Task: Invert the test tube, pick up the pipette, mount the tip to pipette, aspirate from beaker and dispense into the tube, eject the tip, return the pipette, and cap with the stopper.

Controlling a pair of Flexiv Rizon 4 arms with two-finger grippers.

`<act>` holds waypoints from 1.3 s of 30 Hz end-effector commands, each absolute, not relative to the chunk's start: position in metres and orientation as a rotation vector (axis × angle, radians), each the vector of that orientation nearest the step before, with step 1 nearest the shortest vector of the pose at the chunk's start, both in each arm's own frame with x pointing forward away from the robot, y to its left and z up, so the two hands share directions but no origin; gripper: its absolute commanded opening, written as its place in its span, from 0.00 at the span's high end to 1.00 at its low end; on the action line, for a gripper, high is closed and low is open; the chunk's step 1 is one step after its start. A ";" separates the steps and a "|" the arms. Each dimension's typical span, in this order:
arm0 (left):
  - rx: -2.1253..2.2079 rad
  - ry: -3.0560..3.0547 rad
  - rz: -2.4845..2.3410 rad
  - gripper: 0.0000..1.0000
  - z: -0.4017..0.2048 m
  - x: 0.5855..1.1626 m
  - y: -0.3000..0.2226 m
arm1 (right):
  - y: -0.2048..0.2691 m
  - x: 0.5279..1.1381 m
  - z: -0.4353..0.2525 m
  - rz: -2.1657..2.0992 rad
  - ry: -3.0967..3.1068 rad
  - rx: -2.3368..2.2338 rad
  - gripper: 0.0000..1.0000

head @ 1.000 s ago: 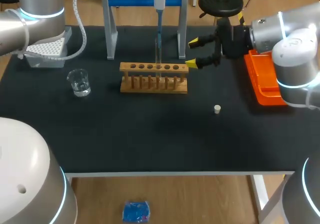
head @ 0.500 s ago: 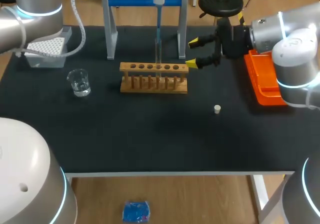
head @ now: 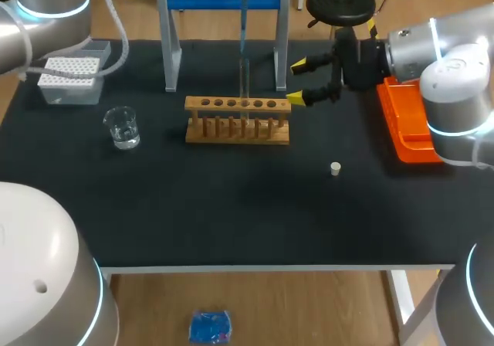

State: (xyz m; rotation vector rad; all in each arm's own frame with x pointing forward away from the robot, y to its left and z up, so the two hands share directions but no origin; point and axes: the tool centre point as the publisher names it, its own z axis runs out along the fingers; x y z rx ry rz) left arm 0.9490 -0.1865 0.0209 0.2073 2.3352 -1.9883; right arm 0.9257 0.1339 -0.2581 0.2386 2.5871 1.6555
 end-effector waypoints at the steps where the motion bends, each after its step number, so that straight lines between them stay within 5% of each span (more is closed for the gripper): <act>1: 0.160 2.366 -1.931 1.00 0.032 0.925 -0.168 | 0.134 0.926 -0.259 1.656 2.585 0.239 0.00; 18: 0.003 2.359 -1.972 1.00 -0.028 0.837 -0.120 | 0.134 0.926 -0.259 1.656 2.585 0.239 0.00; 39: 0.124 2.307 -1.983 1.00 -0.065 0.811 -0.168 | 0.134 0.926 -0.259 1.656 2.585 0.239 0.00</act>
